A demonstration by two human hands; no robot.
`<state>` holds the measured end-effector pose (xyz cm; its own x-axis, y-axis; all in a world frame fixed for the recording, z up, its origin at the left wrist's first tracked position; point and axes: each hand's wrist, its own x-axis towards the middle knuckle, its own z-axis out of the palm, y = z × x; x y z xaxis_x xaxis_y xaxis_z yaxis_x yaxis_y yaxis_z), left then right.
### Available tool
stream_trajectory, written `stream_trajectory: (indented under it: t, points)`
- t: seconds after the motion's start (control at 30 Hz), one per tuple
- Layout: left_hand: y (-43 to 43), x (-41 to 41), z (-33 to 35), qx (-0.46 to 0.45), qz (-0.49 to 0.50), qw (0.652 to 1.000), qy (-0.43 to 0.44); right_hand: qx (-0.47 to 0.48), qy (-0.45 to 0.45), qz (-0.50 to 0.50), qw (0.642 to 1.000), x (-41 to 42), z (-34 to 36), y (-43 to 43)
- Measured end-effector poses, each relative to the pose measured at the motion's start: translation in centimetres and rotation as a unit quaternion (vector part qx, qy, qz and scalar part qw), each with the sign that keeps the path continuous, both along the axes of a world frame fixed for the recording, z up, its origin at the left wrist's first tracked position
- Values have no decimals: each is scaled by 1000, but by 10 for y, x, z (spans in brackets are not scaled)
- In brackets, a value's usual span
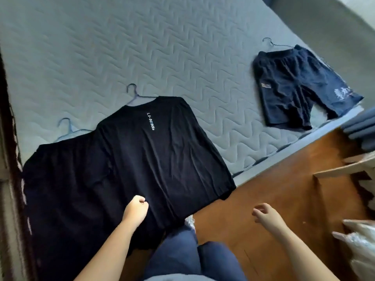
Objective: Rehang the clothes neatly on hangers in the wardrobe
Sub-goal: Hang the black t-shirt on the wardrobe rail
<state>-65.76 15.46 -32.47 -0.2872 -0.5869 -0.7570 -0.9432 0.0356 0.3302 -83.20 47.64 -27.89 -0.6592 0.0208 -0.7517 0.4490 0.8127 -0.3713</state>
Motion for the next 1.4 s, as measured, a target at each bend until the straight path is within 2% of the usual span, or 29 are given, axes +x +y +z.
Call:
stream_trajectory:
  t: [0.17, 0.27, 0.43, 0.6, 0.77, 0.87, 1.03, 1.27, 1.4]
  points:
    - [-49, -60, -27, -30, 20, 999, -4, -29, -19, 101, 994, -86, -16, -98]
    - [-93, -95, -49, -86, 12, 996, -5, -30, -25, 174, 984, -129, -40, -156]
    - [-162, -142, -94, -170, -77, 980, -65, -57, -4, 269, 961, -191, -91, -260]
    - [-187, -173, -152, -86, -84, 983, -140, -72, 83, 352, 930, -240, -143, -352]
    - [-176, -181, -184, -71, -82, 977, -184, -70, 210, 416, 882, -276, -173, -419]
    - [-181, -182, -191, -48, -89, 974, -204, -24, 244, 470, 848, -293, -193, -446]
    - [-182, -185, -198, -34, -88, 970, -224, 74, 226, 495, 835, -301, -214, -473]
    - [-184, -186, -181, -27, -92, 974, -207, 76, 206, 502, 837, -294, -202, -466]
    - [-182, -182, -172, -41, -103, 975, -192, 76, 178, 487, 852, -291, -196, -449]
